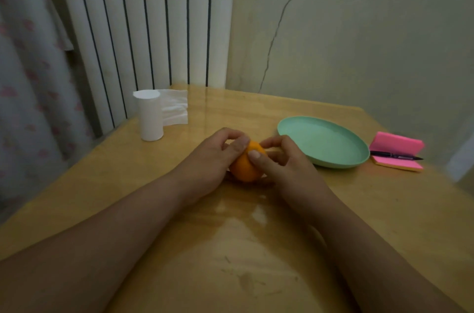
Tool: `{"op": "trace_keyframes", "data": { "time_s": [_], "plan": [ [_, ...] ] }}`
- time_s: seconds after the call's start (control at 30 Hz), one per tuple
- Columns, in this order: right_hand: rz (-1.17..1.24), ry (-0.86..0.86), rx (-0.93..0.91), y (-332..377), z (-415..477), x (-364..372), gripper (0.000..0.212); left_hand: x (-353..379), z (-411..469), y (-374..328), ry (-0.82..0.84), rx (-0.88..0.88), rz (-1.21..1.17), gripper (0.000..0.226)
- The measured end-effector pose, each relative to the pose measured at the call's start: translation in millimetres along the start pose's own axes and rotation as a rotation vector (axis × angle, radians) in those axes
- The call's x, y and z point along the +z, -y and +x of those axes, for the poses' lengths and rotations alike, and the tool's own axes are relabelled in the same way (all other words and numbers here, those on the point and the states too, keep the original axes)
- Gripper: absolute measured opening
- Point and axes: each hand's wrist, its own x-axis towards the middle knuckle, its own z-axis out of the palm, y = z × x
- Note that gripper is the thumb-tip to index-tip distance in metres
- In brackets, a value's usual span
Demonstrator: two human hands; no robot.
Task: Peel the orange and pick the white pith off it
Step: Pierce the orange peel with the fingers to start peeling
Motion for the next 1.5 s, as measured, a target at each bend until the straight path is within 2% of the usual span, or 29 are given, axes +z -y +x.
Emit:
{"op": "trace_keyframes", "data": {
  "time_s": [0.13,0.2,0.23,0.3,0.4,0.47,0.53,0.6,0.67,0.73,0.9,0.93,1.0,1.1,1.23,1.3,1.37,1.4,1.5],
  "plan": [
    [0.274,-0.071,0.078,2,0,7,0.029,5,-1,1,-0.005,-0.005,-0.079,0.044],
    [0.415,-0.08,0.145,2,3,9,0.032,3,-2,0,0.046,0.041,-0.022,0.048],
    [0.41,-0.065,0.159,3,3,8,0.033,2,-1,0,0.066,0.05,0.024,0.054],
    [0.2,-0.023,0.099,5,2,-2,0.033,-5,1,1,0.094,0.043,0.067,0.06],
    [-0.249,0.031,-0.102,6,-2,-14,0.027,-13,2,3,0.104,0.007,0.104,0.057],
    [-0.464,0.083,-0.187,6,-3,-12,0.026,-12,1,3,0.109,0.013,0.162,0.052],
    [-0.619,0.082,-0.269,7,-3,-9,0.029,-9,-2,0,0.097,0.026,0.194,0.062],
    [-0.681,0.003,-0.366,6,-3,-8,0.031,-7,-1,1,0.061,0.043,0.201,0.066],
    [-0.644,-0.086,-0.417,4,-3,-6,0.031,-4,-1,1,0.025,0.052,0.151,0.053],
    [-0.541,-0.135,-0.382,3,-3,-1,0.031,-1,-3,1,0.018,0.04,0.069,0.046],
    [-0.056,-0.091,-0.053,8,-6,-4,0.033,-3,-3,1,0.063,-0.055,-0.38,0.042],
    [-0.054,-0.077,-0.009,6,-6,-7,0.034,-4,-2,1,0.065,-0.082,-0.473,0.041],
    [-0.222,-0.068,-0.02,-2,-2,-12,0.031,-6,0,1,0.056,-0.121,-0.59,0.034],
    [-0.469,-0.029,-0.093,-12,3,-8,0.024,-12,5,5,0.04,-0.15,-0.58,0.025],
    [-0.533,0.042,-0.135,-13,1,0,0.036,-16,9,11,0.025,-0.157,-0.518,0.051],
    [-0.5,0.049,-0.113,-11,-1,2,0.033,-15,9,11,0.039,-0.144,-0.494,0.061],
    [-0.438,-0.007,-0.092,-11,0,2,0.015,-13,9,11,0.056,-0.13,-0.492,0.065],
    [-0.386,-0.029,-0.081,-9,0,1,0.018,-13,9,11,0.063,-0.123,-0.496,0.066],
    [-0.211,-0.02,-0.041,-5,-4,3,0.046,-12,10,11,0.078,-0.093,-0.466,0.07]
  ]
}}
